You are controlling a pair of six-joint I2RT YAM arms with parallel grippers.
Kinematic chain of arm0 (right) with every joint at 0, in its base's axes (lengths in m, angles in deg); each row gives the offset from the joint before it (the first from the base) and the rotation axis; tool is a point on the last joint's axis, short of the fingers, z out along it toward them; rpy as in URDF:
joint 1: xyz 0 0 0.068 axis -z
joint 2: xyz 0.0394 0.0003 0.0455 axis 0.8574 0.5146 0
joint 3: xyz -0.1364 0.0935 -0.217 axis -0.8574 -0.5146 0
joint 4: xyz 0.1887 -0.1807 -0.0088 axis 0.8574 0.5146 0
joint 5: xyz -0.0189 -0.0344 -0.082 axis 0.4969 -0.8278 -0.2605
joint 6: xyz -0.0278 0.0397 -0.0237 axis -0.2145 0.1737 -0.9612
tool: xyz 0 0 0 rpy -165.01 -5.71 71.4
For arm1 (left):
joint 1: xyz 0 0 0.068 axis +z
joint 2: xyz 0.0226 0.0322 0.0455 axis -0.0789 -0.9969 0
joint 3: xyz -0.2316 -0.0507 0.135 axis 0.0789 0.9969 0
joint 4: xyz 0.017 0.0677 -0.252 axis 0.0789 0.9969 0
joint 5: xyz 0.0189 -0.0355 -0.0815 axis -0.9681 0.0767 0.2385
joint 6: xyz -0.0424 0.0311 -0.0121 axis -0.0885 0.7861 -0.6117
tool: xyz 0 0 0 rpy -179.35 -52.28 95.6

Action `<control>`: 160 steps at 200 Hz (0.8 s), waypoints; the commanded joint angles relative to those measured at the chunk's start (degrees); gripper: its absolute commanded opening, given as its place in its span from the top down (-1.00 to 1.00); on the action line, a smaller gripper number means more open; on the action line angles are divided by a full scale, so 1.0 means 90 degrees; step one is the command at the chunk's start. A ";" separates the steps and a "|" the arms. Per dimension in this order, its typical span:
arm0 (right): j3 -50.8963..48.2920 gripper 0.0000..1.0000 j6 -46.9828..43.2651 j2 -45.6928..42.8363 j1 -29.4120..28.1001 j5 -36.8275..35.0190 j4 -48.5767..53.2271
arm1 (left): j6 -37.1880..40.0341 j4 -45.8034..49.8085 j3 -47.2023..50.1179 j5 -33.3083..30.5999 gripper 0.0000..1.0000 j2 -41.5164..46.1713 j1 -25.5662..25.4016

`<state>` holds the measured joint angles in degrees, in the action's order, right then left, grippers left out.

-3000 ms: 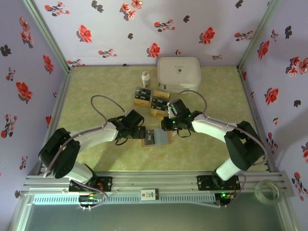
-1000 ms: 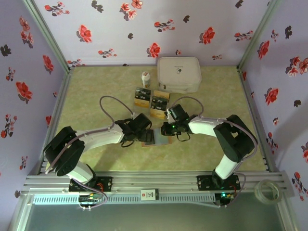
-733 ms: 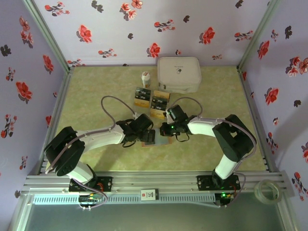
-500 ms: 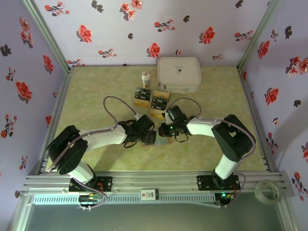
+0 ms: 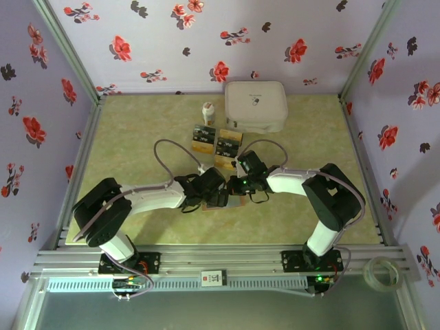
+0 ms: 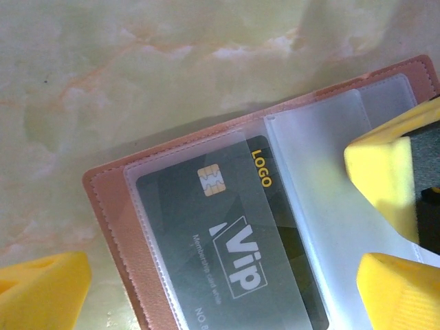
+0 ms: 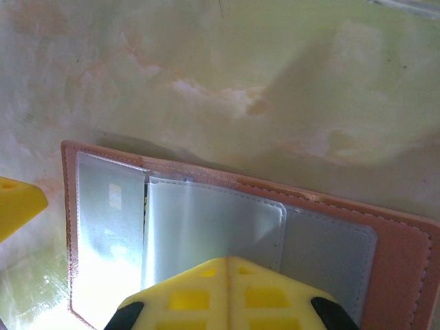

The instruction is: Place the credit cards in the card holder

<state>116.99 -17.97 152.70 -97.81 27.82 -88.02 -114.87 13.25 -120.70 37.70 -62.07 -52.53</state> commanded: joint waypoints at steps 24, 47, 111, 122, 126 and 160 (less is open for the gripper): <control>0.0011 0.90 0.0083 0.0093 -0.0059 0.0047 -0.0002 | -0.0082 -0.0235 0.0158 -0.0040 -0.99 -0.0176 -0.0059; 0.0038 0.89 0.0095 0.0071 -0.0056 0.0054 0.0019 | -0.0144 -0.0302 0.0302 -0.0055 -0.99 -0.0220 -0.0059; 0.0138 0.41 0.0056 -0.0474 0.0084 -0.0084 0.0374 | -0.0230 -0.0412 0.0474 -0.0070 -0.99 -0.0254 -0.0057; 0.0106 0.30 0.0052 -0.0615 0.0146 -0.0147 0.0430 | -0.0232 -0.0422 0.0488 -0.0062 -0.99 -0.0234 -0.0057; 0.0090 0.27 0.0059 -0.0657 0.0163 -0.0162 0.0429 | -0.0241 -0.0431 0.0488 -0.0070 -0.99 -0.0226 -0.0059; -0.0023 0.16 0.0071 -0.0738 0.0223 -0.0218 0.0454 | -0.0245 -0.0463 0.0528 -0.0064 -0.99 -0.0205 -0.0057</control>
<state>117.05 -17.44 147.02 -96.26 27.03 -86.03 -115.70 9.69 -117.75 36.98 -63.38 -52.75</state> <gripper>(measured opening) 0.411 0.997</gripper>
